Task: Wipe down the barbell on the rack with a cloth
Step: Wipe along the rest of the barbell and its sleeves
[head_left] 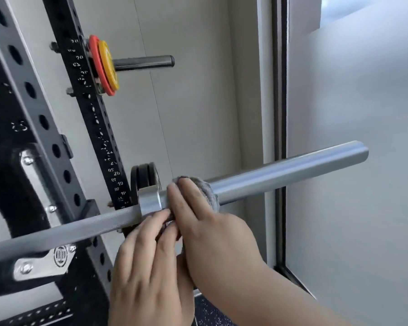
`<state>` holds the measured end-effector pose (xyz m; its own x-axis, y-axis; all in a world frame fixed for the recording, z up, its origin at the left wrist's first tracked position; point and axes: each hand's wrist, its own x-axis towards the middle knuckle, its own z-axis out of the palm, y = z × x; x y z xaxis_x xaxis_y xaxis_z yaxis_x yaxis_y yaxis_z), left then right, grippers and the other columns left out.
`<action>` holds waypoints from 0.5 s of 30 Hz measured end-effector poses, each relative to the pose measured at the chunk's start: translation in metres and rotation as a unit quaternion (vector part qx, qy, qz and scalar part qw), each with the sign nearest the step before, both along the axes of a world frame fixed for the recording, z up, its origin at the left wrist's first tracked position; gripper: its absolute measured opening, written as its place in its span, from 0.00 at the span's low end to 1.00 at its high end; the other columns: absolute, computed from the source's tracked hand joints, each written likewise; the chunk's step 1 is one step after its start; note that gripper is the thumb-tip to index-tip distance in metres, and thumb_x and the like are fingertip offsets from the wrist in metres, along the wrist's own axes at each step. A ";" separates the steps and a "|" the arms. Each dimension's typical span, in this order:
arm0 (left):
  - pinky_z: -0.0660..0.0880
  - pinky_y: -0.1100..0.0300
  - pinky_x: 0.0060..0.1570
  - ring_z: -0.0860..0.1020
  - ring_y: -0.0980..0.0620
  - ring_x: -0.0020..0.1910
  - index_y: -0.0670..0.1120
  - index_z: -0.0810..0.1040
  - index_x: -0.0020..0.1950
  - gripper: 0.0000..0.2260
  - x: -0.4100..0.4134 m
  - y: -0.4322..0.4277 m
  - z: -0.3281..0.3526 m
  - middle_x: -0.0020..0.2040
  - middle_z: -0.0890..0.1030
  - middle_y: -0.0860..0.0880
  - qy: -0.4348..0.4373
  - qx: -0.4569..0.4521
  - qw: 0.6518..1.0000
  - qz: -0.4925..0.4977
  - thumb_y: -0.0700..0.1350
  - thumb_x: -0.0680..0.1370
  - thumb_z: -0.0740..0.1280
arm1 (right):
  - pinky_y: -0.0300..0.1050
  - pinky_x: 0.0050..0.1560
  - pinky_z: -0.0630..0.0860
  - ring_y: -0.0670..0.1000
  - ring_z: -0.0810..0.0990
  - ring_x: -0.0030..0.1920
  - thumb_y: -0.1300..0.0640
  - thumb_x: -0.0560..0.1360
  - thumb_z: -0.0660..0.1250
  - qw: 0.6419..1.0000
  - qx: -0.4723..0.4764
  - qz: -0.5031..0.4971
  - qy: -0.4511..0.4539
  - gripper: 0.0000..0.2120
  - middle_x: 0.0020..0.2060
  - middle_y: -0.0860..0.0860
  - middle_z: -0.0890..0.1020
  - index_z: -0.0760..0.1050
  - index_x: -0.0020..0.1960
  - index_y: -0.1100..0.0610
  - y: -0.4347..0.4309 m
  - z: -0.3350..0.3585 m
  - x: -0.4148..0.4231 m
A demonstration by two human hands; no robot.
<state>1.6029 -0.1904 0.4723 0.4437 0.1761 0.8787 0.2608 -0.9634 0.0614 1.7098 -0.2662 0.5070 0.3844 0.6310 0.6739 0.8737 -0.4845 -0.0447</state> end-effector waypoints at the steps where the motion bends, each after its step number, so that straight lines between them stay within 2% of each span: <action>1: 0.69 0.48 0.68 0.75 0.39 0.66 0.42 0.81 0.65 0.19 -0.006 0.007 0.008 0.72 0.76 0.45 -0.027 -0.005 0.999 -0.015 0.38 0.75 0.66 | 0.41 0.20 0.64 0.49 0.84 0.34 0.53 0.71 0.49 0.999 0.018 0.024 -0.017 0.38 0.80 0.49 0.68 0.64 0.81 0.53 -0.002 0.003 0.000; 2: 0.67 0.47 0.69 0.76 0.38 0.65 0.40 0.81 0.65 0.18 -0.011 0.018 0.020 0.71 0.76 0.44 -0.043 0.000 0.999 -0.015 0.38 0.76 0.64 | 0.42 0.22 0.70 0.50 0.84 0.34 0.54 0.72 0.52 0.999 0.008 0.039 -0.022 0.38 0.82 0.45 0.63 0.60 0.83 0.49 -0.007 0.004 0.004; 4: 0.62 0.46 0.74 0.73 0.40 0.69 0.41 0.75 0.71 0.19 -0.016 0.044 0.051 0.71 0.75 0.44 -0.016 -0.001 1.000 0.024 0.43 0.81 0.60 | 0.48 0.33 0.81 0.51 0.86 0.43 0.57 0.77 0.55 0.999 -0.026 0.023 -0.013 0.40 0.84 0.39 0.45 0.43 0.85 0.44 -0.024 0.003 0.022; 5: 0.60 0.47 0.76 0.72 0.42 0.71 0.44 0.71 0.75 0.21 -0.015 0.054 0.064 0.72 0.75 0.46 0.021 -0.017 0.998 0.050 0.48 0.83 0.57 | 0.51 0.38 0.83 0.53 0.87 0.45 0.56 0.79 0.56 1.000 -0.011 -0.011 0.013 0.39 0.84 0.37 0.43 0.42 0.85 0.43 -0.035 0.003 0.032; 7: 0.64 0.47 0.75 0.74 0.47 0.71 0.50 0.69 0.78 0.23 -0.009 0.066 0.081 0.71 0.78 0.50 0.098 -0.053 0.991 0.073 0.55 0.85 0.50 | 0.54 0.40 0.83 0.58 0.87 0.46 0.52 0.80 0.56 0.992 0.085 -0.076 0.055 0.31 0.81 0.34 0.54 0.55 0.82 0.43 -0.051 0.008 0.045; 8: 0.70 0.46 0.70 0.80 0.47 0.64 0.53 0.72 0.76 0.23 -0.005 0.069 0.081 0.65 0.82 0.51 0.120 -0.055 0.988 0.077 0.56 0.86 0.48 | 0.54 0.37 0.82 0.60 0.86 0.48 0.53 0.81 0.59 0.986 0.121 -0.094 0.068 0.28 0.80 0.35 0.59 0.60 0.80 0.45 -0.054 0.009 0.047; 9: 0.75 0.47 0.61 0.84 0.47 0.53 0.54 0.76 0.73 0.23 -0.002 0.069 0.080 0.53 0.86 0.51 0.128 -0.045 0.987 0.083 0.55 0.86 0.47 | 0.54 0.34 0.81 0.60 0.85 0.50 0.55 0.80 0.63 0.984 0.132 -0.101 0.066 0.27 0.78 0.38 0.63 0.63 0.79 0.48 -0.051 0.009 0.044; 10: 0.77 0.48 0.54 0.84 0.47 0.41 0.54 0.79 0.70 0.23 -0.001 0.069 0.078 0.40 0.85 0.52 0.123 -0.031 0.988 0.087 0.53 0.86 0.47 | 0.52 0.30 0.80 0.59 0.85 0.52 0.59 0.78 0.66 0.986 0.126 -0.095 0.046 0.29 0.77 0.41 0.66 0.65 0.78 0.51 -0.044 0.009 0.036; 11: 0.77 0.49 0.49 0.81 0.48 0.34 0.53 0.80 0.68 0.23 0.000 0.068 0.077 0.32 0.80 0.53 0.116 -0.022 0.989 0.088 0.52 0.86 0.47 | 0.50 0.26 0.77 0.57 0.85 0.53 0.63 0.75 0.68 0.991 0.113 -0.070 0.019 0.32 0.77 0.44 0.68 0.67 0.78 0.54 -0.033 0.007 0.025; 13: 0.76 0.50 0.46 0.79 0.48 0.32 0.53 0.80 0.67 0.22 -0.003 0.066 0.077 0.31 0.78 0.54 0.114 -0.014 0.990 0.081 0.51 0.86 0.47 | 0.45 0.19 0.72 0.53 0.86 0.51 0.65 0.66 0.71 0.998 0.064 -0.006 -0.001 0.40 0.77 0.51 0.72 0.69 0.78 0.60 -0.010 -0.001 0.001; 15: 0.76 0.49 0.46 0.80 0.47 0.35 0.51 0.79 0.67 0.21 -0.006 0.067 0.078 0.35 0.82 0.53 0.104 0.003 0.992 0.072 0.50 0.86 0.49 | 0.42 0.16 0.69 0.49 0.85 0.41 0.63 0.61 0.76 0.998 0.051 0.032 0.008 0.43 0.76 0.54 0.74 0.72 0.76 0.62 0.004 -0.007 -0.015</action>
